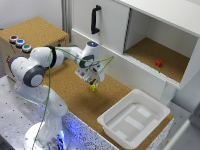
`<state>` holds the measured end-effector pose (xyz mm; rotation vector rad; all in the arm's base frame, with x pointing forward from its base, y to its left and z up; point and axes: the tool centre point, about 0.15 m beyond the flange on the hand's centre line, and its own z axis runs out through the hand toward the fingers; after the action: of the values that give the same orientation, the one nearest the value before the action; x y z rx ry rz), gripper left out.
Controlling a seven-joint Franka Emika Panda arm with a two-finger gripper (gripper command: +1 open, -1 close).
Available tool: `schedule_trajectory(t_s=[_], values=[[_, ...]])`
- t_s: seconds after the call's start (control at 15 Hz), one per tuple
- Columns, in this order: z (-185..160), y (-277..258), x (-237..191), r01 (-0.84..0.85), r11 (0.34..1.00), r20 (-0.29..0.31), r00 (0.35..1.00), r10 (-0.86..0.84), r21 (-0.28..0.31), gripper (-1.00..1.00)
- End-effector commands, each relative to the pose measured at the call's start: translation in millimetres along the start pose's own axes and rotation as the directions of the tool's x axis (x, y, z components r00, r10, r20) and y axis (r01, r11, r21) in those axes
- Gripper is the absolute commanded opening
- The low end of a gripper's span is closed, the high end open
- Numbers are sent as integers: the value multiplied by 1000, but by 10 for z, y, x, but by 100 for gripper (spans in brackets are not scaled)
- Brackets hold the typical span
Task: Grasp the yellow block and turn it left
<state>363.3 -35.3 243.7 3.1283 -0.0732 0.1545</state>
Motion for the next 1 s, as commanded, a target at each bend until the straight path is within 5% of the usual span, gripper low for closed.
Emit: schedule_trajectory(t_s=[0.0,0.27,0.33,0.6,0.93], values=[[251,-123,121,42,999,-55,998,-42,12,100],[278,-218,172,50,999,-49,998,-51,-22,100],[301,-232,178,39,999,-36,999,-41,-32,-100],[407,-277,166,19,1000,32,999,-19,-10,-100],[453,-235,232,-26,1000,41,999,25,12,-100]])
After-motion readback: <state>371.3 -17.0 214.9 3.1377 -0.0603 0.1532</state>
